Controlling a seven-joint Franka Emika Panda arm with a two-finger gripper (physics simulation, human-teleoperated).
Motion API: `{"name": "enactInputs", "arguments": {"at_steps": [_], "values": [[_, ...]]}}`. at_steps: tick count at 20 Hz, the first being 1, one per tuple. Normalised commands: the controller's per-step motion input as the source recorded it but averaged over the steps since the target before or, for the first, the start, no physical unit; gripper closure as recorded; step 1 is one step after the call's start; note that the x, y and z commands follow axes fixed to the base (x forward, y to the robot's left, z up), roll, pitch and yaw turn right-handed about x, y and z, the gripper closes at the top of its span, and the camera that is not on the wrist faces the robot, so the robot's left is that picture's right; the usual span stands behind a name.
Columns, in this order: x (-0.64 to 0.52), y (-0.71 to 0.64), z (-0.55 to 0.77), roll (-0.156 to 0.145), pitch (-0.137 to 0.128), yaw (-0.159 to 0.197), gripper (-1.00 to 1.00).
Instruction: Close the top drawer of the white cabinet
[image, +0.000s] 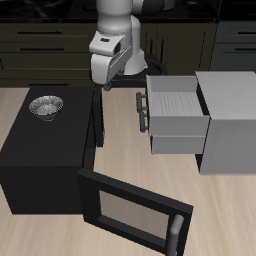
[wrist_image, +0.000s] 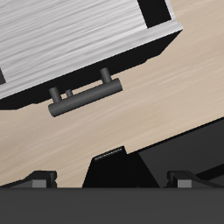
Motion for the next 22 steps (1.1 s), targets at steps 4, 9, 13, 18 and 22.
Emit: {"name": "enactInputs", "arguments": {"at_steps": [4, 9, 13, 18, 22], "values": [[0.13, 0.24, -0.1, 0.02, 0.008, 0.087, -1.0], [0.08, 0.06, -0.1, 0.001, -0.006, 0.027, -1.0], [-0.03, 0.02, -0.14, 0.019, 0.019, -0.013, -1.0], [-0.02, 0.0, -0.26, 0.01, 0.016, 0.046, -1.0], [-0.01, 0.0, -0.25, 0.003, 0.005, 0.034, -1.0]]}}
